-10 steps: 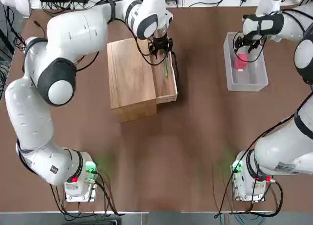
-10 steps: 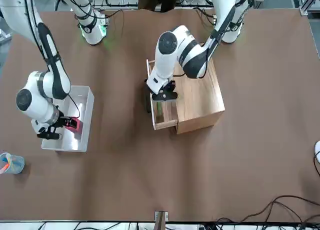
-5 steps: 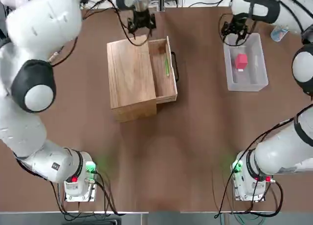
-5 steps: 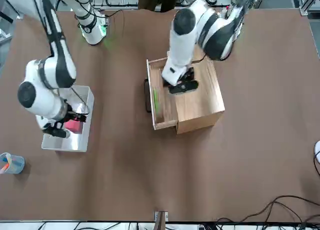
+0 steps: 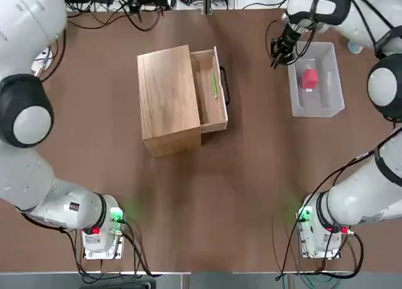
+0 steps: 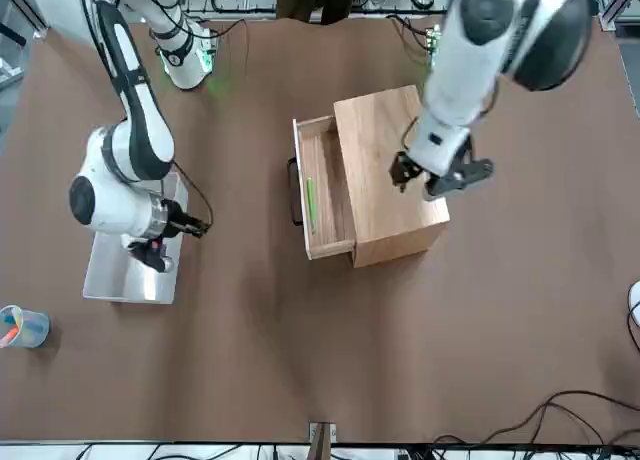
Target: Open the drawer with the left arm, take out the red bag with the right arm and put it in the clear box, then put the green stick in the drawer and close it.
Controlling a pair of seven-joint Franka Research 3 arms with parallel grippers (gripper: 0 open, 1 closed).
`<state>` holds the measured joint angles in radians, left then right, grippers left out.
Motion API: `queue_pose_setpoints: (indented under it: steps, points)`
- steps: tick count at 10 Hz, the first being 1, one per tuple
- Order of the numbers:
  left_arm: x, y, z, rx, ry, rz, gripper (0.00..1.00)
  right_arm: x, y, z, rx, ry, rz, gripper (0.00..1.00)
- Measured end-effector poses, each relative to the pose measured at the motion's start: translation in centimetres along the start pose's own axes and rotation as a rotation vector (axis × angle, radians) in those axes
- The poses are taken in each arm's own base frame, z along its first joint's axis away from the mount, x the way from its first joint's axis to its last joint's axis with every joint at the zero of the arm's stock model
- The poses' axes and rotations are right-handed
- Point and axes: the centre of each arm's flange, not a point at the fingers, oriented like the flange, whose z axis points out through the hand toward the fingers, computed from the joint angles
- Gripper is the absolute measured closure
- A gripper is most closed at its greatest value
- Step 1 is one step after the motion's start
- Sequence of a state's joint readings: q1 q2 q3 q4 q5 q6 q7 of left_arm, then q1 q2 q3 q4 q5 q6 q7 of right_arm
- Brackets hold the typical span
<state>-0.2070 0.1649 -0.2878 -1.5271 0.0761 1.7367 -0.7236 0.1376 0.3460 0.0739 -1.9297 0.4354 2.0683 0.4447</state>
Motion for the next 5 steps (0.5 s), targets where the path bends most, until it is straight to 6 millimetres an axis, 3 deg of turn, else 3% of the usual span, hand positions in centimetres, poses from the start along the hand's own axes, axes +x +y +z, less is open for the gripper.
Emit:
queue_pose_setpoints:
  steps: [1,3,5]
  points:
    - [1.6,-3.5,-1.3,-0.013,-0.001,0.02,0.0,-0.6,-1.0,2.1,0.026,-0.04,0.063,0.99]
    - [3.5,-10.0,-3.5,-0.035,0.0,0.069,0.0,-1.9,-3.5,6.2,0.05,-0.063,0.203,0.99]
    - [4.2,-14.3,-4.0,-0.029,0.001,0.152,0.0,-6.1,-8.4,10.0,0.051,-0.009,0.344,0.99]
